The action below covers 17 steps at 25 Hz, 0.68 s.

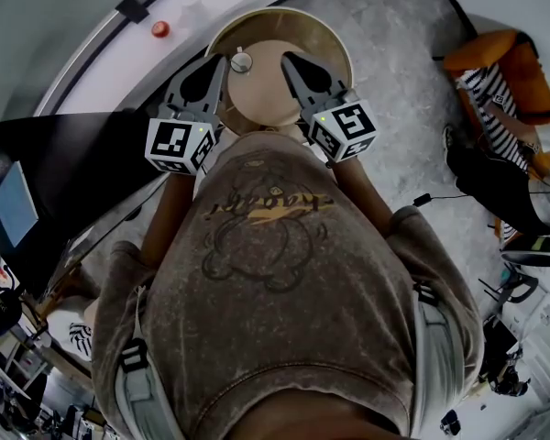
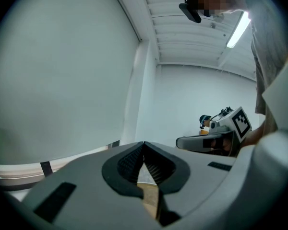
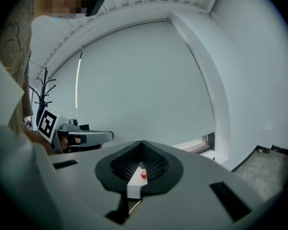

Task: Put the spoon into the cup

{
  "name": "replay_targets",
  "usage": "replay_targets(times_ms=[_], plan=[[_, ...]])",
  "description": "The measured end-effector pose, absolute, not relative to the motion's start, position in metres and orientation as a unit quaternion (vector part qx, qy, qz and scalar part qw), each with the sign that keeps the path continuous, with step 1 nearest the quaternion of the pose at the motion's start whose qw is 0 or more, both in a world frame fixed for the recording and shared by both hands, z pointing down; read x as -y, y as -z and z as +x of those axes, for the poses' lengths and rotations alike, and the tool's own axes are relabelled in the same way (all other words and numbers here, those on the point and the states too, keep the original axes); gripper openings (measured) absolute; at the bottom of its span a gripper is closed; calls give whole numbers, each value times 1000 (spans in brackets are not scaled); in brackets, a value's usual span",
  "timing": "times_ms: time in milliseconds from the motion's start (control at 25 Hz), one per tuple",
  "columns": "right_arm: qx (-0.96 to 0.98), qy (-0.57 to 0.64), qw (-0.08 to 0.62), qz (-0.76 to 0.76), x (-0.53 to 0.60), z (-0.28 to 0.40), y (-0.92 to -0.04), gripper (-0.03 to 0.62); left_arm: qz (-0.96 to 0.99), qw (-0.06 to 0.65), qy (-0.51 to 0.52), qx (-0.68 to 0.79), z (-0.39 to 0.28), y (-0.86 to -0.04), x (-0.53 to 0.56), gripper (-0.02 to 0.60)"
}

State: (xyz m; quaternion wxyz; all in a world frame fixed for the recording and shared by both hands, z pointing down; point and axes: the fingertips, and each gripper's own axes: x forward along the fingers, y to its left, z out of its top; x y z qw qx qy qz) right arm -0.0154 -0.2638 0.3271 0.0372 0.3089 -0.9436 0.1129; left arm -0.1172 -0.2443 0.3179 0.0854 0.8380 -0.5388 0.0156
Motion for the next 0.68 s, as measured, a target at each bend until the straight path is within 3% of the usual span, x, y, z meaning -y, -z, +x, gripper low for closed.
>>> replay_targets(times_ms=[680], plan=[[945, -118, 44, 302, 258, -11, -332, 18, 833, 98, -24, 543, -117, -326, 242, 18]])
